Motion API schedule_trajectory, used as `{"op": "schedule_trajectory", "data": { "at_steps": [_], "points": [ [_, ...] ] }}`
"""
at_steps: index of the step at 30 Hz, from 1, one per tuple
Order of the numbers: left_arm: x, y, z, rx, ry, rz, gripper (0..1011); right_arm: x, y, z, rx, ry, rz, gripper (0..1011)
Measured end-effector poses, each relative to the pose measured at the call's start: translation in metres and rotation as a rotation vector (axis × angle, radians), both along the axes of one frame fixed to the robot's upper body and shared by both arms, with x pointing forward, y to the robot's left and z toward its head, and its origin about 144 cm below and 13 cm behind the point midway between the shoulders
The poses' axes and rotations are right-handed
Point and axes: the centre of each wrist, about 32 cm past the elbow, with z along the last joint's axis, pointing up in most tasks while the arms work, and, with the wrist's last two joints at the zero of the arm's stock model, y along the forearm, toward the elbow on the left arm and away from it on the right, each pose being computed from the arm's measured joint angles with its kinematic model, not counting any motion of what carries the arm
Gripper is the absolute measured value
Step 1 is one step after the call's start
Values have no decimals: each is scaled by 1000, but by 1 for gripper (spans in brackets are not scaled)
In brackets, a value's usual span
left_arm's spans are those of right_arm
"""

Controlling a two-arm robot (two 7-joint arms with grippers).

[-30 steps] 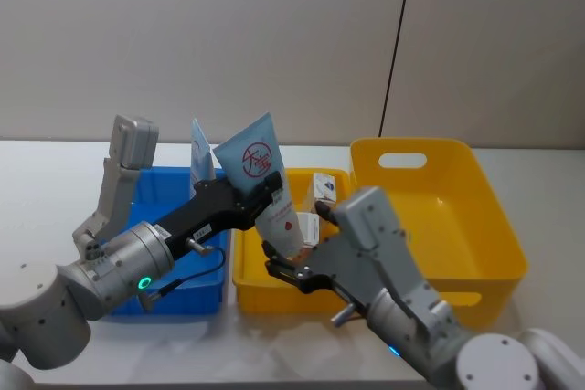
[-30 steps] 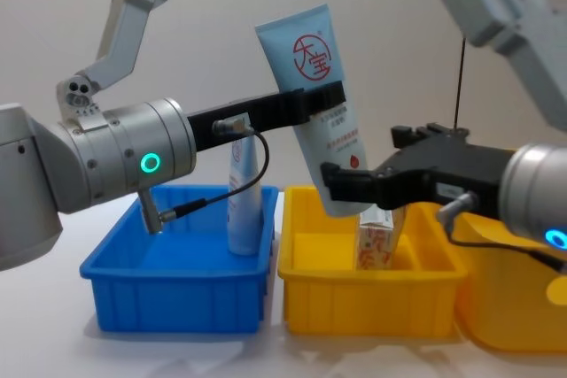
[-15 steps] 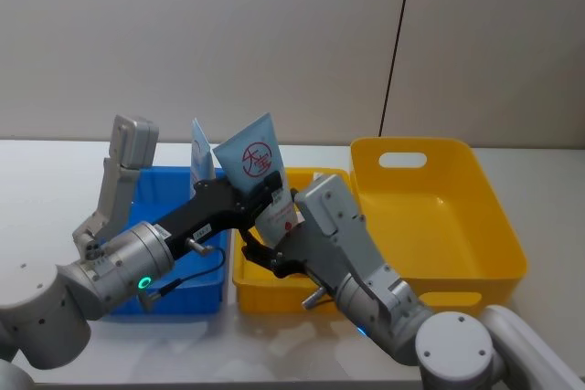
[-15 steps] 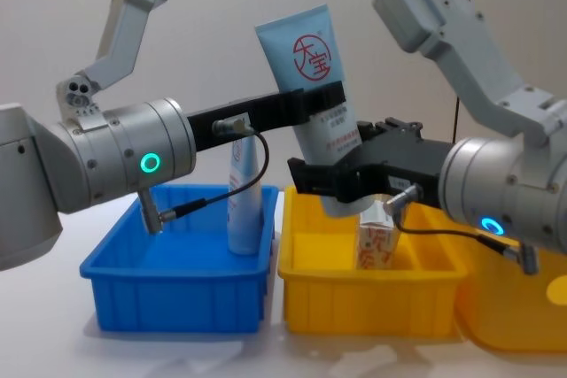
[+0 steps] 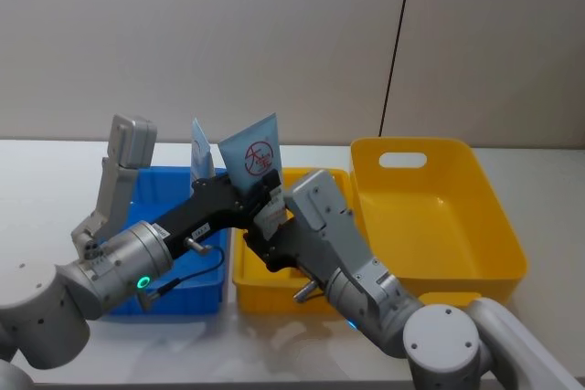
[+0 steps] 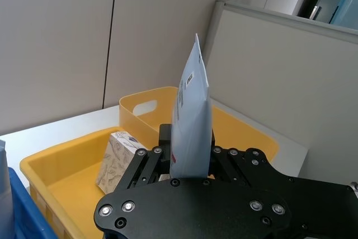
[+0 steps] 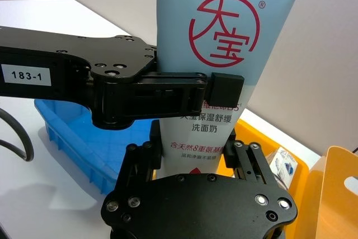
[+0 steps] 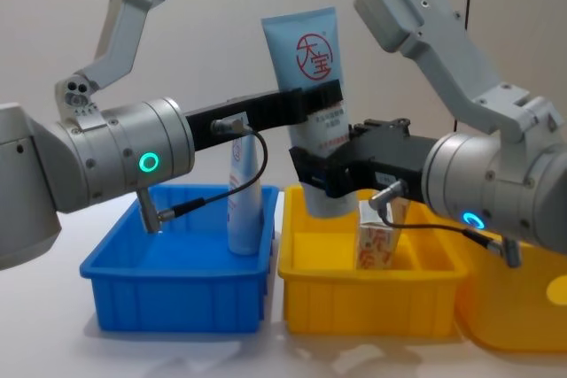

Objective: Bimanual collaborative sorting of washing and personal care products

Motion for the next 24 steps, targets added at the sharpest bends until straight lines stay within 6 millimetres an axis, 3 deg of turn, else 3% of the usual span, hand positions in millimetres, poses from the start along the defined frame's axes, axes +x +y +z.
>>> {"op": "schedule_trajectory", "data": {
  "at_steps": [10, 24],
  "points": [
    [0, 0, 0, 0, 0, -1, 281, 1, 1, 0, 0, -1, -1, 419],
    [0, -2, 0, 0, -1, -7, 282, 1, -7, -2, 29, -10, -92, 332]
  ]
}}
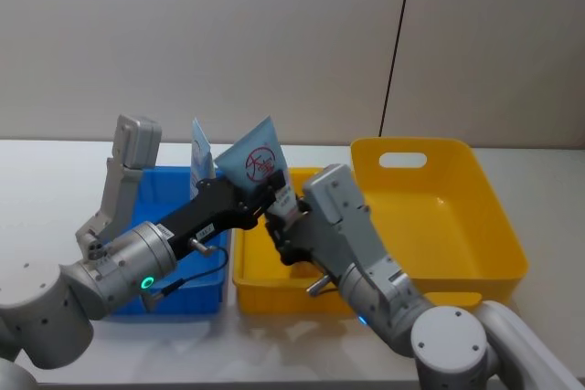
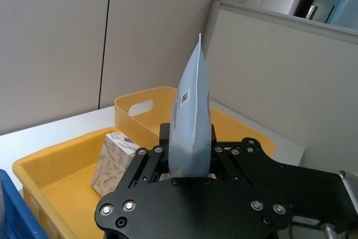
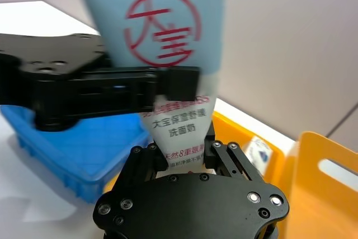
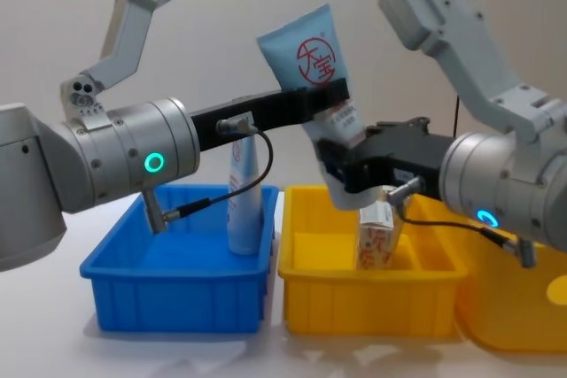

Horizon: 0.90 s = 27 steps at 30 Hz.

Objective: Bimanual collaborative sorting of washing and personal care products

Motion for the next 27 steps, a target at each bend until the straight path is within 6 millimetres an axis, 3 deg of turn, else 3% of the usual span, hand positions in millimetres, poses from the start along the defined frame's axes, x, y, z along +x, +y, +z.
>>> {"op": "schedule_trajectory", "data": {
  "at_steps": [4, 15, 19, 27],
  "points": [
    [0, 0, 0, 0, -1, -1, 298, 1, -6, -1, 6, -9, -42, 322],
    [0, 2, 0, 1, 0, 4, 621, 1, -17, -3, 24, -26, -103, 206],
    [0, 2, 0, 1, 1, 4, 780, 0, -18, -3, 30, -28, -107, 190],
    [0, 2, 0, 1, 1, 5, 981, 1, -20, 1, 58, -43, -135, 184]
  ]
}}
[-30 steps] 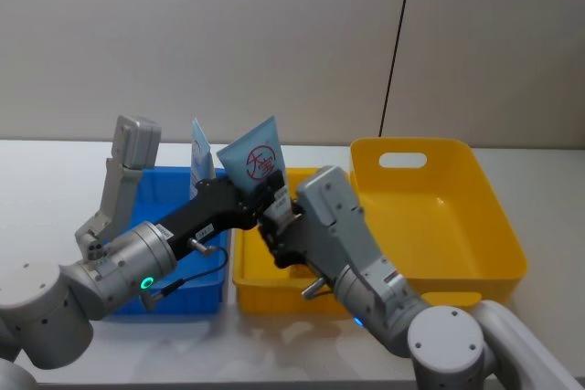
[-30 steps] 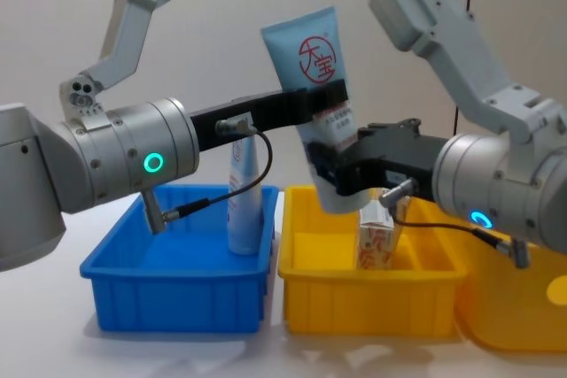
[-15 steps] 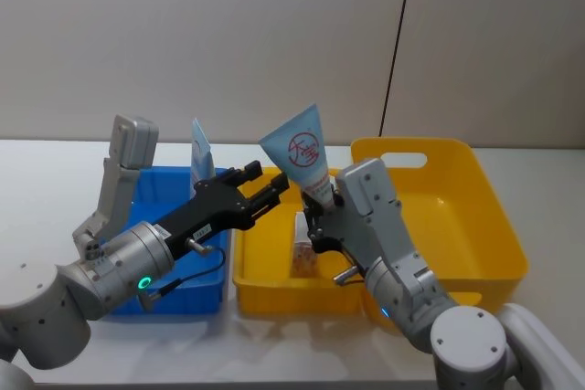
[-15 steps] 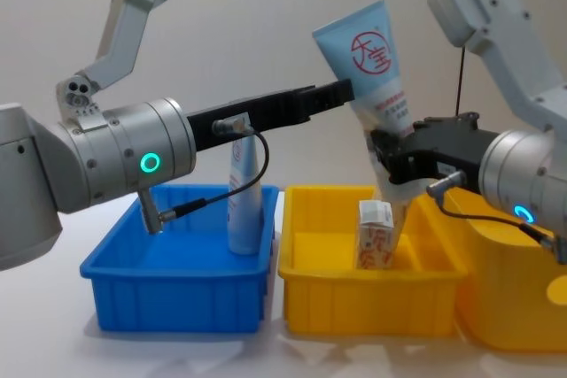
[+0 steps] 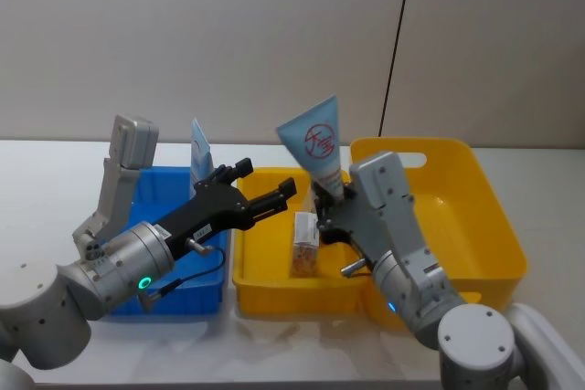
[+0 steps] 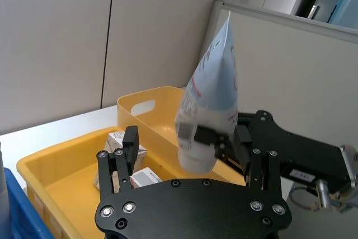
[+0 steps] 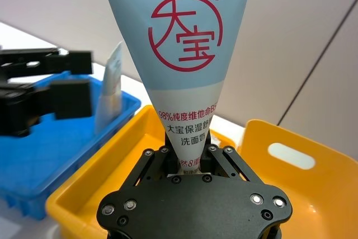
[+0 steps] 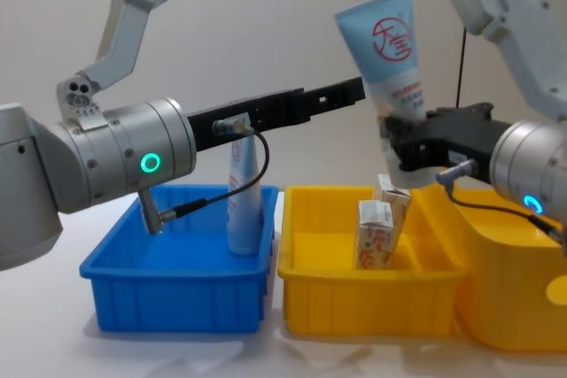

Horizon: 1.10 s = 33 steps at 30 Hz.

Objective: Bimanual collaborative sorting of washing and personal care products

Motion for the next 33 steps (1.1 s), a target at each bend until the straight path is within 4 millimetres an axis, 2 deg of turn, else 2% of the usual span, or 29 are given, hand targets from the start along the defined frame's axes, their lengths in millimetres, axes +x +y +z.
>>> {"op": "schedule_trajectory", "data": {
  "at_steps": [14, 21, 33],
  "points": [
    [0, 0, 0, 0, 0, 1, 1001, 11, -21, 14, 44, -61, -133, 177],
    [0, 0, 0, 0, 0, 1, 1001, 17, -43, 20, 52, -82, -239, 177],
    [0, 0, 0, 0, 0, 0, 1001, 10, -66, 26, 91, -14, -401, 177]
  ]
}}
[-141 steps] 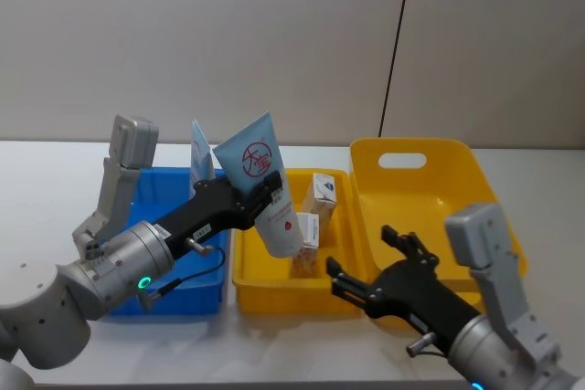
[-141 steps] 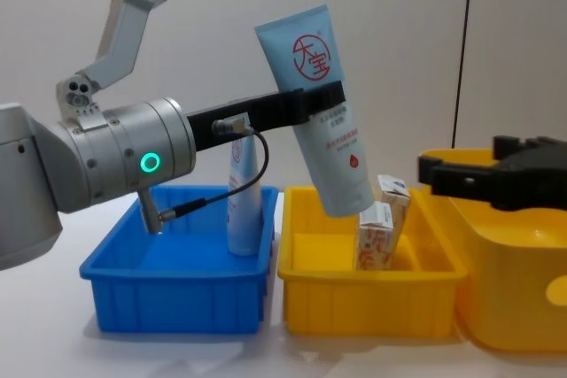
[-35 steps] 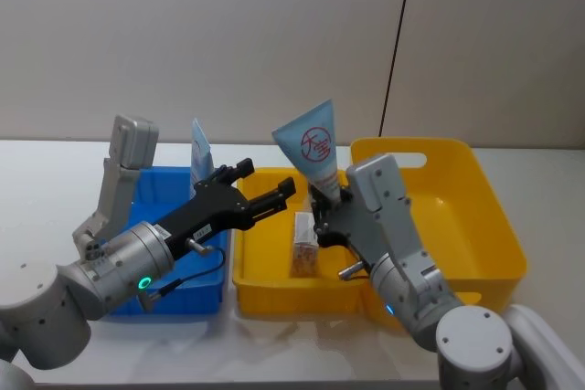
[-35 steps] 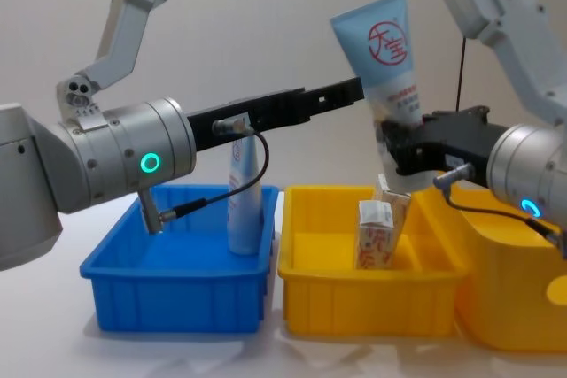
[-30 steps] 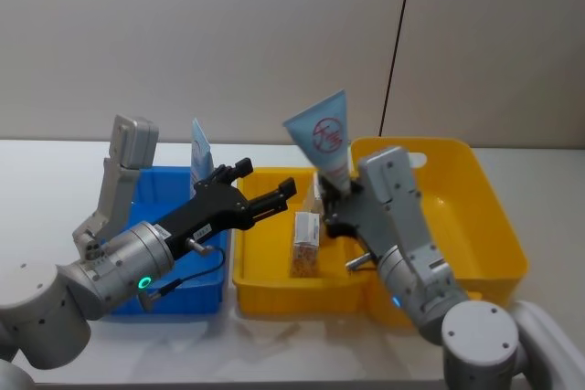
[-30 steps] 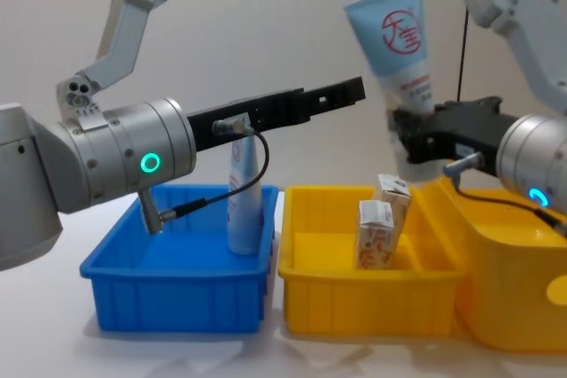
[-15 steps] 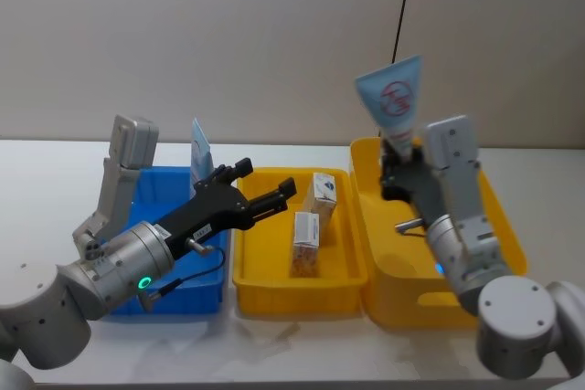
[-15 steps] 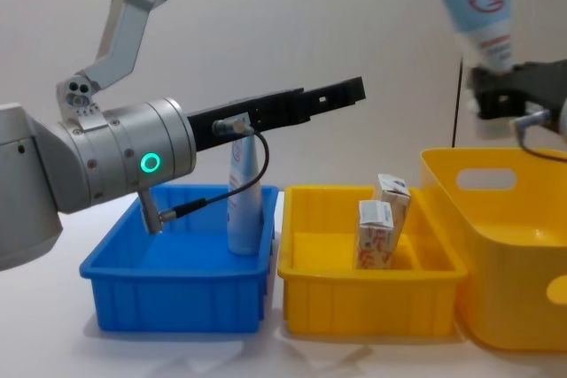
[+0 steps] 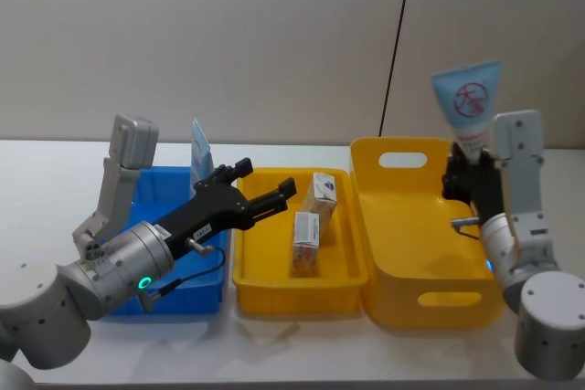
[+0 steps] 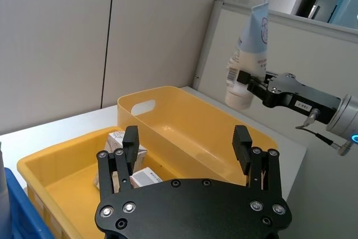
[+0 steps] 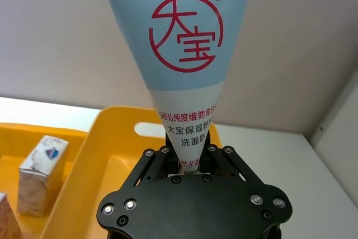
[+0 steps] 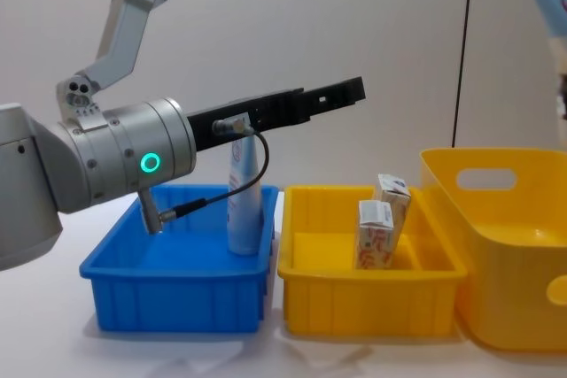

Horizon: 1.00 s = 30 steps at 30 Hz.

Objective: Bimanual collaborative sorting of washing and personal care products

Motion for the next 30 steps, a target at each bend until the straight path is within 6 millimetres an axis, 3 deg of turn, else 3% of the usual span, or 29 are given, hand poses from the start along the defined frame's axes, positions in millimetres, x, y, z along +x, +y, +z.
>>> {"op": "schedule_trajectory", "data": {
  "at_steps": [13, 30],
  "points": [
    [0, 0, 0, 0, 0, 0, 1001, -13, 2, 10, 128, 98, -71, 171],
    [0, 0, 0, 0, 0, 0, 1001, -13, 16, 3, 189, 181, -92, 193]
  ]
}}
